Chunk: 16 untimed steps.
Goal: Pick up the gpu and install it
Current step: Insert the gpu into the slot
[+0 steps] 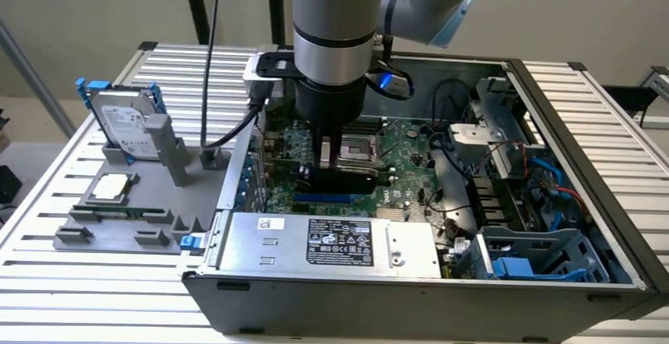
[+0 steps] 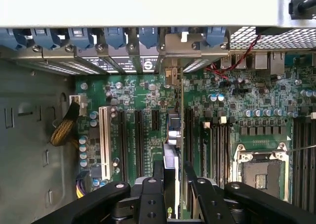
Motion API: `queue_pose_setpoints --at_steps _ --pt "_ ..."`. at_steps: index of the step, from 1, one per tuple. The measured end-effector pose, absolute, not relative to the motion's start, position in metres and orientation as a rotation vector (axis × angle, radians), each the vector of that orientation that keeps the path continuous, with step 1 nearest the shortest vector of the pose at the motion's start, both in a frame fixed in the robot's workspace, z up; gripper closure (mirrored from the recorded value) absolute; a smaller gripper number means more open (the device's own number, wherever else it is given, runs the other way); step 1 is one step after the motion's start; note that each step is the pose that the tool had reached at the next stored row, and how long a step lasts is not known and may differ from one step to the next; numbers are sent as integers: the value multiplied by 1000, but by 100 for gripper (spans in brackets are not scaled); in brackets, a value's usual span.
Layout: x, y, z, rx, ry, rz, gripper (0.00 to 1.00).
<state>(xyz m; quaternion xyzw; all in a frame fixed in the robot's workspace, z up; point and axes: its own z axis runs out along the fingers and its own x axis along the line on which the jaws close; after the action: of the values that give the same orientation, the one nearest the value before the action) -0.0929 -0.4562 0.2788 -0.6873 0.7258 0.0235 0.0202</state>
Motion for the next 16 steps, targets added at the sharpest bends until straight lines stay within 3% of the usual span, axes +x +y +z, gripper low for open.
queue_pose_setpoints --at_steps 16 --pt "-93 -456 273 -2143 2260 95 73"
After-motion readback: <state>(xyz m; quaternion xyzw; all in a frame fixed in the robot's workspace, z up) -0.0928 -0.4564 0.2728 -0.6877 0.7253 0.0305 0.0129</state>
